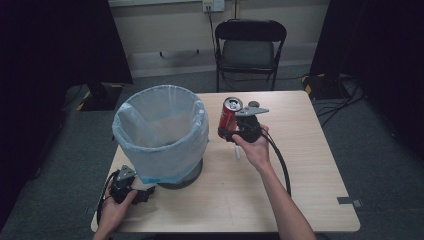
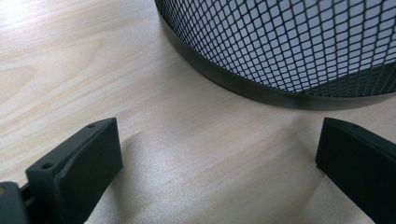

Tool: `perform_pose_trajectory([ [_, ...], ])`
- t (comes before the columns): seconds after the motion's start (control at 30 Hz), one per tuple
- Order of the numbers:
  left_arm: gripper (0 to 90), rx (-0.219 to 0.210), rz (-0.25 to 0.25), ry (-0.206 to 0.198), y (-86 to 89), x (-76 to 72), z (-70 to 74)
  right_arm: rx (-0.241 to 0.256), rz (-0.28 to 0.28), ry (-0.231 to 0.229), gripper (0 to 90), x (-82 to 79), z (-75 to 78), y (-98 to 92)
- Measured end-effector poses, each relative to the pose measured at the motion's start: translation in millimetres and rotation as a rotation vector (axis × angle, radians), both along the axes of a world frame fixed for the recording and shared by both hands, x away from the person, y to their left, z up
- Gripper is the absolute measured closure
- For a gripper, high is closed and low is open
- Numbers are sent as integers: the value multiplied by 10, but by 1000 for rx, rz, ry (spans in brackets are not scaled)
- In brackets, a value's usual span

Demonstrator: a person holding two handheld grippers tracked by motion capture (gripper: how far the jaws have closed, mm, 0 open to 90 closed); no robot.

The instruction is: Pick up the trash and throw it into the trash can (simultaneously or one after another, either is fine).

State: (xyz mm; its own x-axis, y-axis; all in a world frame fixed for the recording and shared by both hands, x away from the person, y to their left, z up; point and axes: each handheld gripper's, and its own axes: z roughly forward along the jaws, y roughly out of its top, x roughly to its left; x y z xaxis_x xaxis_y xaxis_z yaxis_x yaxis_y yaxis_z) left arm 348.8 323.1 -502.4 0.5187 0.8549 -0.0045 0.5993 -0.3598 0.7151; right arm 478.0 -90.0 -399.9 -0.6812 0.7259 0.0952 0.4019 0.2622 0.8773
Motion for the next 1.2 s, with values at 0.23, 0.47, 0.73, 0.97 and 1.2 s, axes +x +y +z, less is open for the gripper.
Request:
perform_pose_trajectory([
  [0.23,0,-2,0,1,-1,0,0,6,6,-23,343,-23,134,0],
  [0.47,0,-2,1,1,-1,0,-1,13,0,-25,344,-27,210,-47],
  [0.73,0,-2,1,1,-1,-1,-1,33,-8,-70,345,-58,327,-65],
  [0.97,0,4,1,-2,1,0,1,69,-22,-108,346,-107,456,-75],
  [1.2,0,4,1,-2,1,0,1,68,-8,-123,347,-120,568,-64],
])
